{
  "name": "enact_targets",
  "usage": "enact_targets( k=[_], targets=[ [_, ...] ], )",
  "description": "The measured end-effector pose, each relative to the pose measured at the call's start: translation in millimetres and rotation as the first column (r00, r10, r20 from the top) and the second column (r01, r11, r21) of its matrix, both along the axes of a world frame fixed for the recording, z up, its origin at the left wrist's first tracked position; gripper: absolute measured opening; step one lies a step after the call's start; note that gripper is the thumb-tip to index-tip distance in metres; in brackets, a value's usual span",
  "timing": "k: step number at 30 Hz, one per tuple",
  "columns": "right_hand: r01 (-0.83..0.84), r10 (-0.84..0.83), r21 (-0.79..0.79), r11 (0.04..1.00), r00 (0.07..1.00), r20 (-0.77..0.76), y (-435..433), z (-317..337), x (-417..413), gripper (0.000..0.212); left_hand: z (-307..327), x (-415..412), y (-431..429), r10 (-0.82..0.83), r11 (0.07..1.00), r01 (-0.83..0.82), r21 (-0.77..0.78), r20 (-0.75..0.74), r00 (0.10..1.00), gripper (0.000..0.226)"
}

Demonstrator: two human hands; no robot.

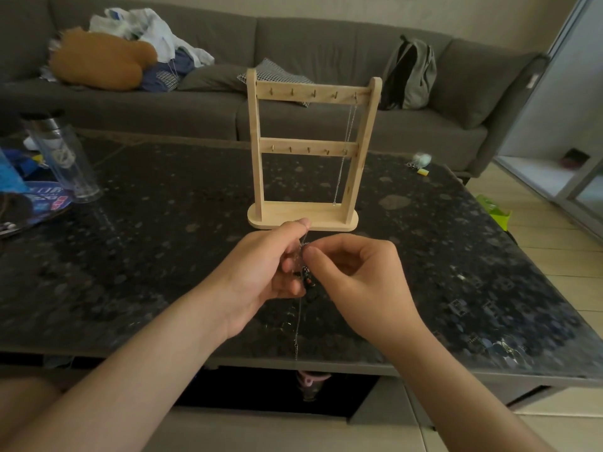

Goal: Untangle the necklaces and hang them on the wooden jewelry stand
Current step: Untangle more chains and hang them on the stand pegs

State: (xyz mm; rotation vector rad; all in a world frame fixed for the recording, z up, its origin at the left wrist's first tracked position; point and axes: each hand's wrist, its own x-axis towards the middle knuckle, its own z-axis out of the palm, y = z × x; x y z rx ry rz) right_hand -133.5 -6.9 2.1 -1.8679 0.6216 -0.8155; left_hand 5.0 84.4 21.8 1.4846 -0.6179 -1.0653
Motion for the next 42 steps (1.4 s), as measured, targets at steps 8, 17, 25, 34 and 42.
enact_targets(
  k=[8,17,25,34,42],
  targets=[
    [-0.053,0.052,0.028,0.998,0.998,0.027,2.7,4.9,0.1,0.015,0.4,-2.6,-1.0,-0.020,0.999,0.022,-0.028,0.071,0.997,0.064],
    [-0.064,0.061,-0.044,0.997,0.997,-0.057,2.0,-4.5,3.0,0.014,6.7,-6.2,-0.2,-0.019,0.999,0.019,-0.026,0.018,1.000,0.058],
    [-0.075,0.074,-0.014,0.997,0.994,-0.081,-1.2,-5.1,3.6,0.017,8.4,-4.9,2.0,-0.052,0.998,0.057,0.039,-0.113,0.992,0.043],
    [-0.063,0.063,-0.015,0.998,0.998,0.017,3.2,-4.3,1.6,0.010,2.9,-0.5,2.3,-0.119,0.990,0.131,0.046,-0.211,0.970,0.052],
    [-0.147,0.142,0.165,0.975,0.989,0.040,2.5,0.3,0.6,0.004,0.1,0.5,2.4,-0.239,0.966,0.250,0.061,-0.146,0.960,0.055]
  ],
)
